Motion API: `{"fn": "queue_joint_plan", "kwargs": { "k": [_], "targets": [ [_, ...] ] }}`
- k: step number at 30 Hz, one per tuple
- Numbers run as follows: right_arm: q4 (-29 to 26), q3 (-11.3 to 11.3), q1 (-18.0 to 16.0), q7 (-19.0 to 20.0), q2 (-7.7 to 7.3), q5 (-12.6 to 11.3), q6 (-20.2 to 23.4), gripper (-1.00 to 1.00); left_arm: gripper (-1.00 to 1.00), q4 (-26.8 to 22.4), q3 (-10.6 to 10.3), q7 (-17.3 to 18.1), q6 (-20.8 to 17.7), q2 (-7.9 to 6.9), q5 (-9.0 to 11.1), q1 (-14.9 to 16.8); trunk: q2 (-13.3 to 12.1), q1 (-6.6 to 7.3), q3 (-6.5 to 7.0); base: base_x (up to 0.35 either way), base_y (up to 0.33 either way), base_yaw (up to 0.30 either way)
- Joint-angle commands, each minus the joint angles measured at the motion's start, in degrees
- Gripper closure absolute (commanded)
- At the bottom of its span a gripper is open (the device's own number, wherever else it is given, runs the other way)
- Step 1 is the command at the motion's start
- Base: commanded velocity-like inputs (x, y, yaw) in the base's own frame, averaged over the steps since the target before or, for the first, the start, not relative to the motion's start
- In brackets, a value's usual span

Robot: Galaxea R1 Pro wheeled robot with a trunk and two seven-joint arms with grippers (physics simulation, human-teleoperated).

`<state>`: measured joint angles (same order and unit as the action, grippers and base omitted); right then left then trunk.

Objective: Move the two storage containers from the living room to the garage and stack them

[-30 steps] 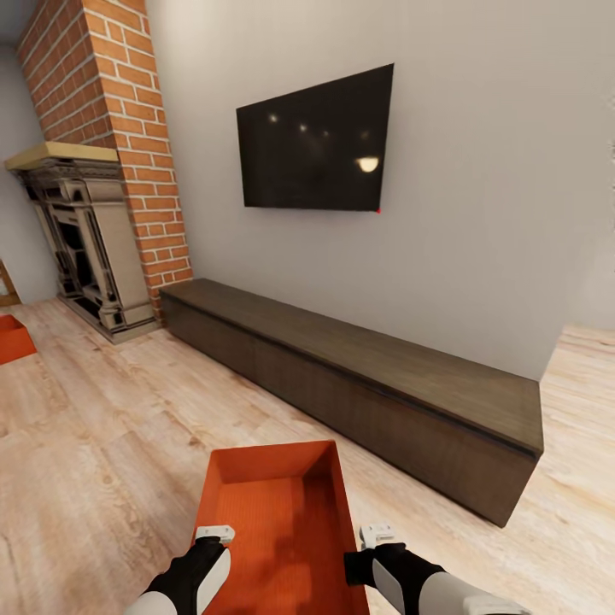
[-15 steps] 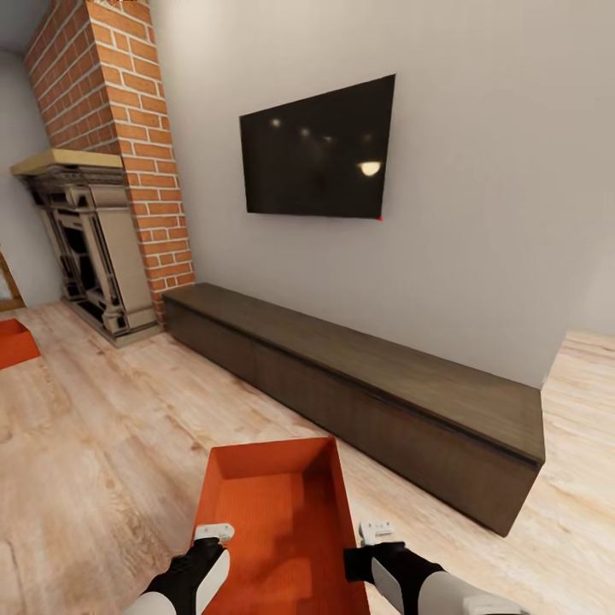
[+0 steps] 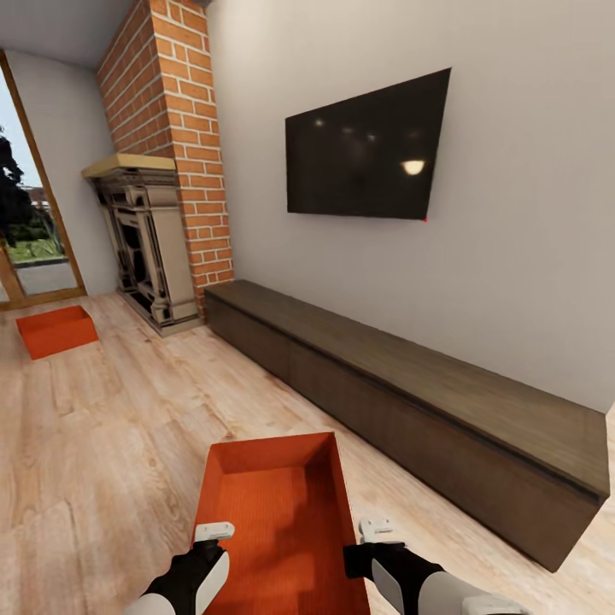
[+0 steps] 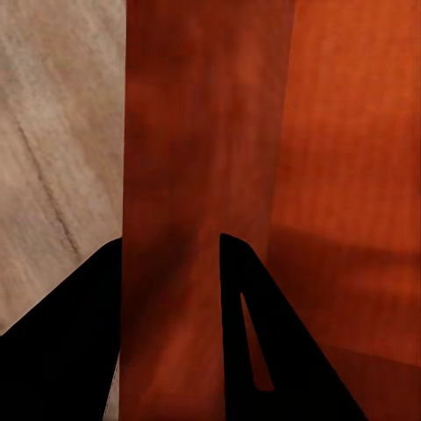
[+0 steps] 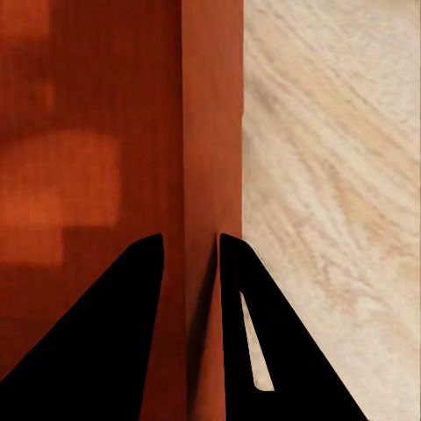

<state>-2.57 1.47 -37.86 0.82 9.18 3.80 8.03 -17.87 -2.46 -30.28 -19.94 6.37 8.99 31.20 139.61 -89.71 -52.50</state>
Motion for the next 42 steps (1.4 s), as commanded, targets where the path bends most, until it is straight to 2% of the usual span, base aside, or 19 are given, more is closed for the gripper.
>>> {"fn": "queue_joint_plan", "kwargs": {
  "k": [1,4,42],
  "targets": [
    [-0.9,0.0,0.0,-0.5,-0.13,1.0,-0.7,1.00,1.00,0.1,-0.4,-2.2,-0.7,-0.06,0.8,0.0,0.0,0.01,-0.05,0.000,0.000,0.292],
    [-0.9,0.0,0.0,-0.5,-0.13,1.0,-0.7,1.00,1.00,0.1,-0.4,-2.2,-0.7,-0.05,0.8,0.0,0.0,0.01,-0.05,0.000,0.000,0.292],
    [-0.9,-0.1,0.1,-0.6,0.01,1.0,-0.7,1.00,1.00,0.1,-0.4,-2.2,-0.7,0.01,0.8,-0.1,-15.2,8.36,6.77,0.000,0.000,0.292]
  ]
}}
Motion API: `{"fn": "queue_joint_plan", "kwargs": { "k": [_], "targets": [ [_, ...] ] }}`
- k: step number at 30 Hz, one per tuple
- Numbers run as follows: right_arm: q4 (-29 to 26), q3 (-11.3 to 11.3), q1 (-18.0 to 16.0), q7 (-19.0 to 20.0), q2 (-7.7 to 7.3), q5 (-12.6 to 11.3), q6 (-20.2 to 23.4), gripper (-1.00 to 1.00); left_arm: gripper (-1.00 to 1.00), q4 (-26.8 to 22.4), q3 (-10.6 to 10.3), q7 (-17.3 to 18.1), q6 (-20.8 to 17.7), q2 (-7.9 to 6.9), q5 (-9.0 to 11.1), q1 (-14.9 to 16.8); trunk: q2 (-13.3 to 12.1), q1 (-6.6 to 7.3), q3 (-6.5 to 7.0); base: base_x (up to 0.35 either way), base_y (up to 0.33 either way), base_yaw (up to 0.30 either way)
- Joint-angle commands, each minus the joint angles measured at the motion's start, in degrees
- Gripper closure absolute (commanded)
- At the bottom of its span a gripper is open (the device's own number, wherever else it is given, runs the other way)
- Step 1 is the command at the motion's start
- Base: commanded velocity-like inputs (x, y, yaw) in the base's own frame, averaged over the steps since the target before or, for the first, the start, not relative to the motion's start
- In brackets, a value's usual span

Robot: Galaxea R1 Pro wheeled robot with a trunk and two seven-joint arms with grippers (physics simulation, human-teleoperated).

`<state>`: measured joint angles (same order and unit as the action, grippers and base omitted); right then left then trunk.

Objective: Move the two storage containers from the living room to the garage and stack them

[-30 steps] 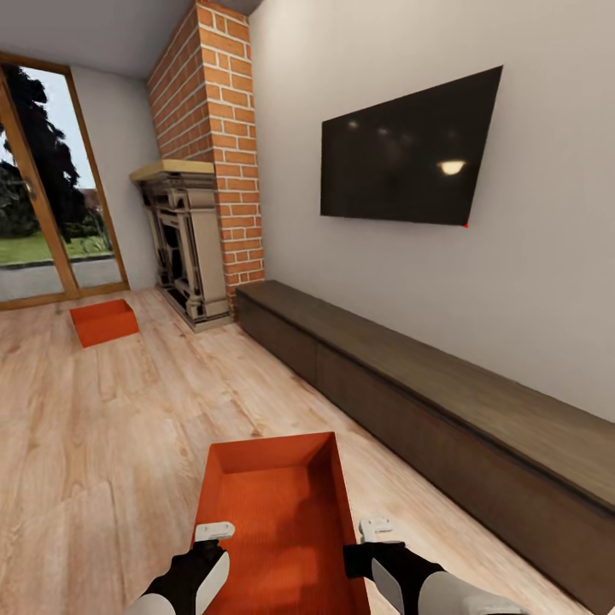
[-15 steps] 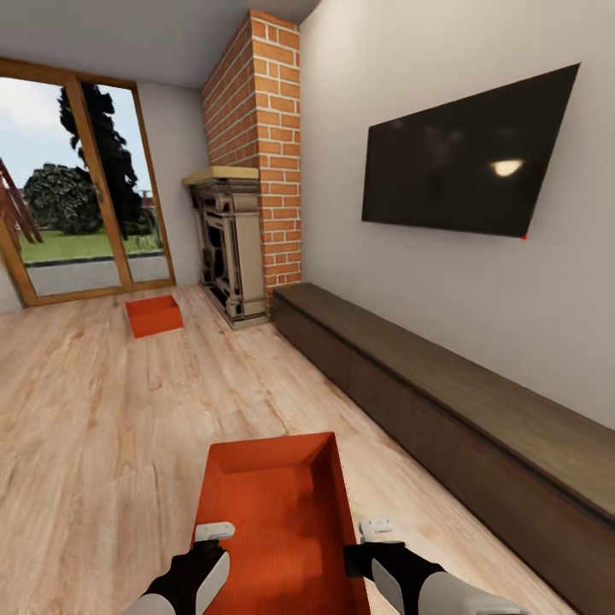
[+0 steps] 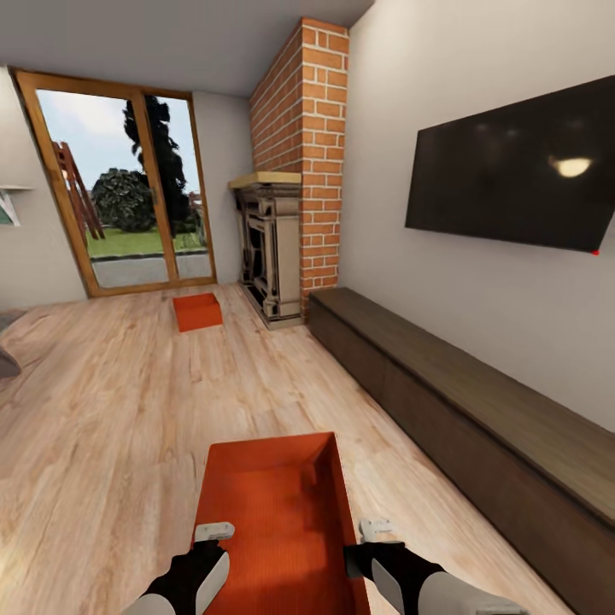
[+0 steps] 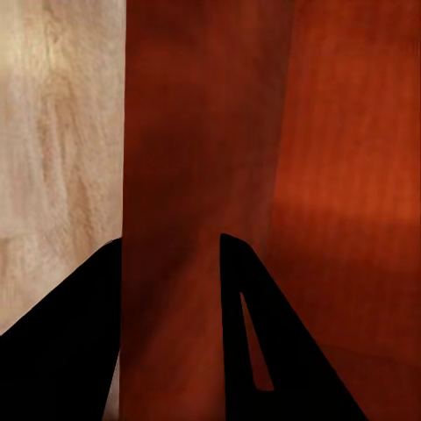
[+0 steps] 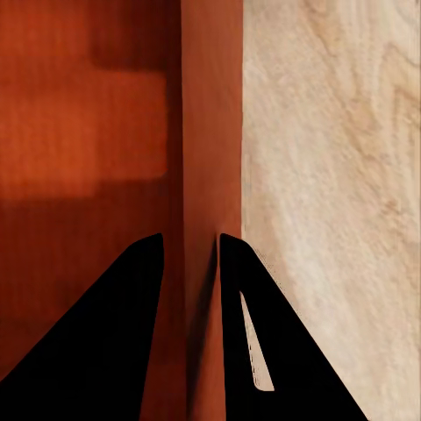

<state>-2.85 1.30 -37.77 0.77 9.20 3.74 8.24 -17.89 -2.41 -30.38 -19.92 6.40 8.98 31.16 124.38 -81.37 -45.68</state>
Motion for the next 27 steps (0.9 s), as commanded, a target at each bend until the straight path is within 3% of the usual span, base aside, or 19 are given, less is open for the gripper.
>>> {"fn": "queue_joint_plan", "kwargs": {
  "k": [1,27],
  "targets": [
    [-0.6,0.1,0.0,-0.6,-0.03,1.1,-0.9,1.00,1.00,0.1,-0.4,-2.1,-0.8,-0.03,0.8,0.0,-0.4,0.24,0.13,0.000,0.000,0.292],
    [-0.6,0.1,0.1,-0.6,0.11,1.1,-1.2,1.00,1.00,0.1,-0.4,-2.1,-0.7,-0.02,0.8,0.0,-10.8,5.95,4.80,0.000,0.000,0.292]
  ]
}}
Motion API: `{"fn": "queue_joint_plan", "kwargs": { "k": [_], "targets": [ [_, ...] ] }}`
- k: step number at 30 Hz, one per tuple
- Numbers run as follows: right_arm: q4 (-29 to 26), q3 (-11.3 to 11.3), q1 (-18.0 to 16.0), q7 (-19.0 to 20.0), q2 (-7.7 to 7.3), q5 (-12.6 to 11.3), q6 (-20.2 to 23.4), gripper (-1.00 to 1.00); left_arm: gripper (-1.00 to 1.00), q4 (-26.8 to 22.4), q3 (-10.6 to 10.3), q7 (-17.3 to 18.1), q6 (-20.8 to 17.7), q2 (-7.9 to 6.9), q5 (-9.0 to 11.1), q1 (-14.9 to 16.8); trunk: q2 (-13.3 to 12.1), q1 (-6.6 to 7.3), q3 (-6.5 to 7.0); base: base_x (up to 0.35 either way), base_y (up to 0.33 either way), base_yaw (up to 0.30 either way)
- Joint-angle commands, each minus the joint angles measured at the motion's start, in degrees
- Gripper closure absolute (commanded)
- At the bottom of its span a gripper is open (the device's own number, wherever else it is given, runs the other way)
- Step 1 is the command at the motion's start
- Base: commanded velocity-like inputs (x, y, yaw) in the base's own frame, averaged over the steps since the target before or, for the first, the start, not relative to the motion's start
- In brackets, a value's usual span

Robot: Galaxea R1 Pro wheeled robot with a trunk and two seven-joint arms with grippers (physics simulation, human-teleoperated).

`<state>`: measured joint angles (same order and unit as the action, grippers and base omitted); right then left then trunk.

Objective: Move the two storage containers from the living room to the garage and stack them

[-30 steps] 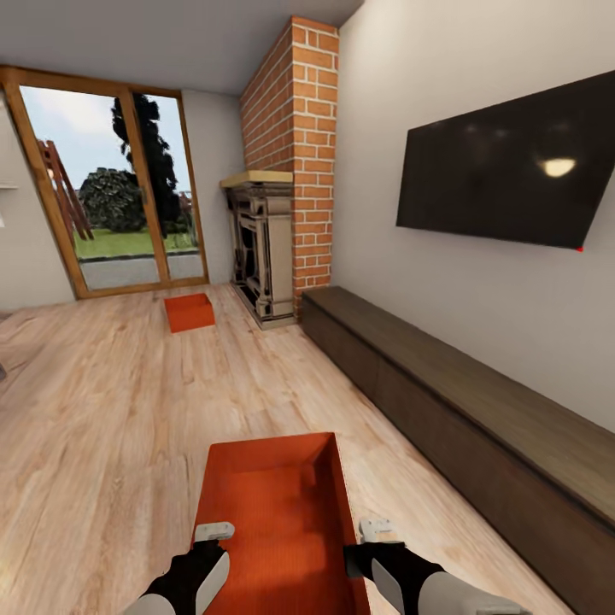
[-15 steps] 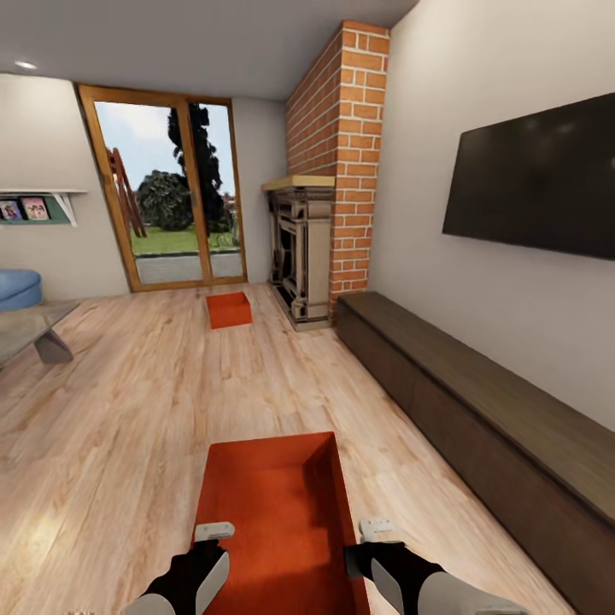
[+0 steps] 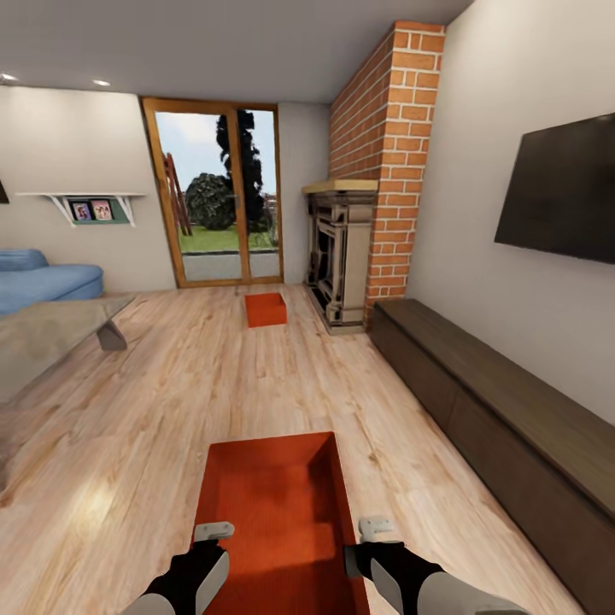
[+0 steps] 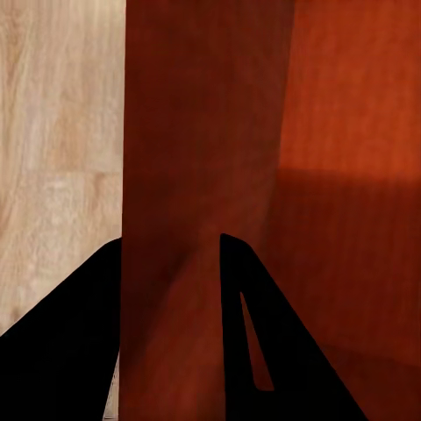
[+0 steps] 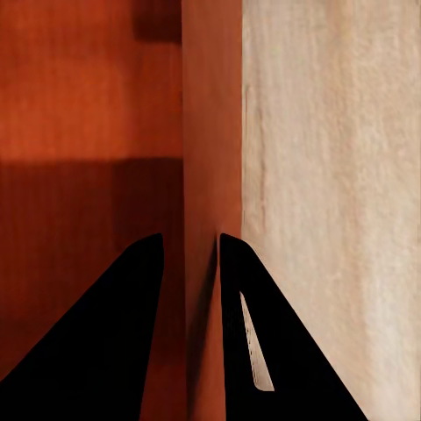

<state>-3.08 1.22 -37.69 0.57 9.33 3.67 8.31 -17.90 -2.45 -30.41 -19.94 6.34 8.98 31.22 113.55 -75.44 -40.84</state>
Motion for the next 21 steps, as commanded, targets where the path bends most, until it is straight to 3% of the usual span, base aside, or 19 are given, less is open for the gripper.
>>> {"fn": "queue_joint_plan", "kwargs": {
  "k": [1,11,21],
  "targets": [
    [-0.3,0.2,0.0,-0.4,0.00,1.2,-1.3,1.00,1.00,0.1,-0.3,-2.0,-0.7,0.04,0.8,0.0,-0.4,0.24,0.13,0.000,0.000,0.292],
    [-0.3,0.2,0.0,-0.7,0.02,1.2,-1.4,1.00,1.00,0.1,-0.3,-2.0,-0.7,0.03,0.8,-0.1,-4.4,2.43,1.93,0.000,0.000,0.287],
    [-0.3,0.2,0.0,-0.7,-0.01,1.2,-1.4,1.00,1.00,0.1,-0.3,-2.0,-0.7,0.02,0.8,-0.1,-8.4,4.63,3.72,0.000,0.000,0.042]
  ]
}}
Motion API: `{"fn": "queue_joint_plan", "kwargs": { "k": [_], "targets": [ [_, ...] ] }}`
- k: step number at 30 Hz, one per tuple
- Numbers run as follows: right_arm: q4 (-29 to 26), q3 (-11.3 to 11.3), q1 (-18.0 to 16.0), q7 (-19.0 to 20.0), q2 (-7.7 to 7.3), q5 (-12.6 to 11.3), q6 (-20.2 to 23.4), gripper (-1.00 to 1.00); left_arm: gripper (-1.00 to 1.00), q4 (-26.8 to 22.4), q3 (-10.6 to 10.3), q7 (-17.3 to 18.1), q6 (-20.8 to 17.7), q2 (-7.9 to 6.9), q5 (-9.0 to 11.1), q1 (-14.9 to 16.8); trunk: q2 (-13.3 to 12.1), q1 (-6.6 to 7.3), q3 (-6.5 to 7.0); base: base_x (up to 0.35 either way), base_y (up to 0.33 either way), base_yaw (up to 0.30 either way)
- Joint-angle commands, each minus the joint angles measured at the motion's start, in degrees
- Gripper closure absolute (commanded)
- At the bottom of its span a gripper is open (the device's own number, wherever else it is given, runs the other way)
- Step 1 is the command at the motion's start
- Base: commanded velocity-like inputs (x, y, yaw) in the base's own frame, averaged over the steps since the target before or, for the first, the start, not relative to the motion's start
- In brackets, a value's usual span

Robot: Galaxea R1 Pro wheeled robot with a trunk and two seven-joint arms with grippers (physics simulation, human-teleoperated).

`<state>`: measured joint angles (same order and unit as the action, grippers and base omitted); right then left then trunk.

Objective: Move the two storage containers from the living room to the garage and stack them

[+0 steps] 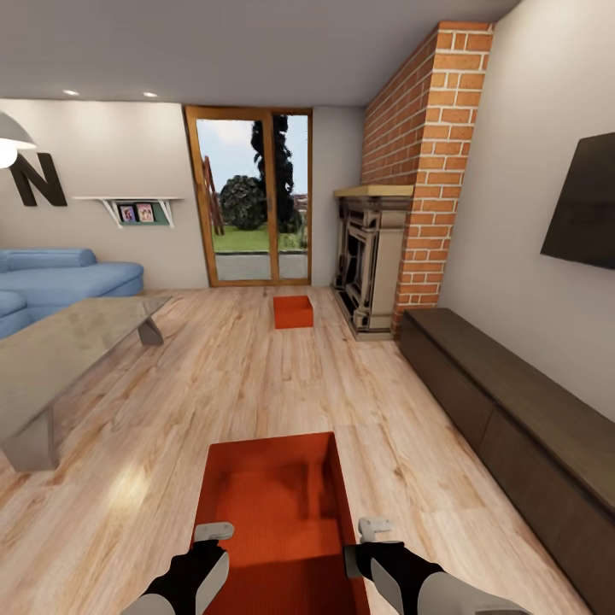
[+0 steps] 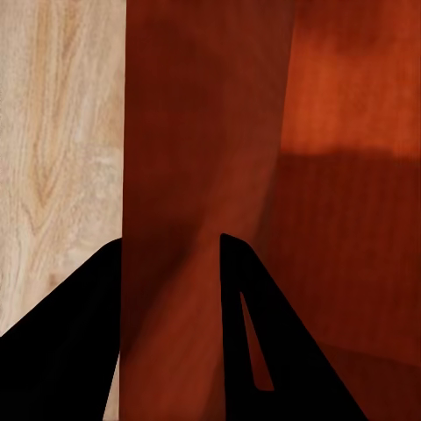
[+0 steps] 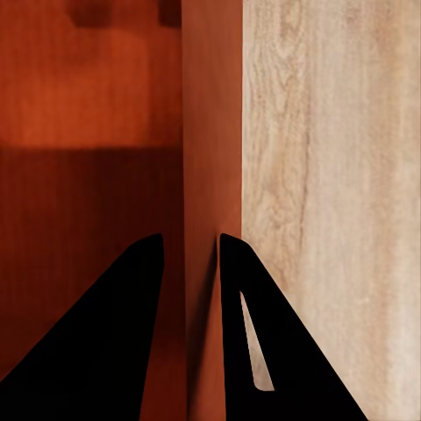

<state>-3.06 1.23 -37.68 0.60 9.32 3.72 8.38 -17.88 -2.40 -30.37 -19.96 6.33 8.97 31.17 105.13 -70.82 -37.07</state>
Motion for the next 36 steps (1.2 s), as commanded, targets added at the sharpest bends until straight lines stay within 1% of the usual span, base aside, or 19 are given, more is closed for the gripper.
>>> {"fn": "queue_joint_plan", "kwargs": {
  "k": [1,7,17,36],
  "targets": [
    [-0.4,0.2,0.0,-0.7,-0.01,1.1,-1.4,1.00,1.00,0.1,-0.4,-2.1,-0.7,0.03,0.8,0.0,-0.4,0.23,0.13,0.000,0.000,0.001],
    [-0.4,0.2,0.0,-0.7,0.04,1.1,-1.4,1.00,1.00,0.1,-0.4,-2.1,-0.7,0.03,0.8,0.0,-2.8,1.55,1.21,0.000,0.000,0.025],
    [-0.4,0.2,0.1,-0.7,0.08,1.2,-1.4,1.00,1.00,0.1,-0.3,-2.1,-0.7,0.08,0.8,0.0,-6.8,3.75,3.21,0.000,0.000,0.273],
    [-0.4,0.2,0.1,-0.7,0.08,1.2,-1.4,1.00,1.00,0.1,-0.4,-2.1,-0.7,0.08,0.8,0.0,-6.8,3.75,3.60,0.000,0.000,0.282]
  ]
}}
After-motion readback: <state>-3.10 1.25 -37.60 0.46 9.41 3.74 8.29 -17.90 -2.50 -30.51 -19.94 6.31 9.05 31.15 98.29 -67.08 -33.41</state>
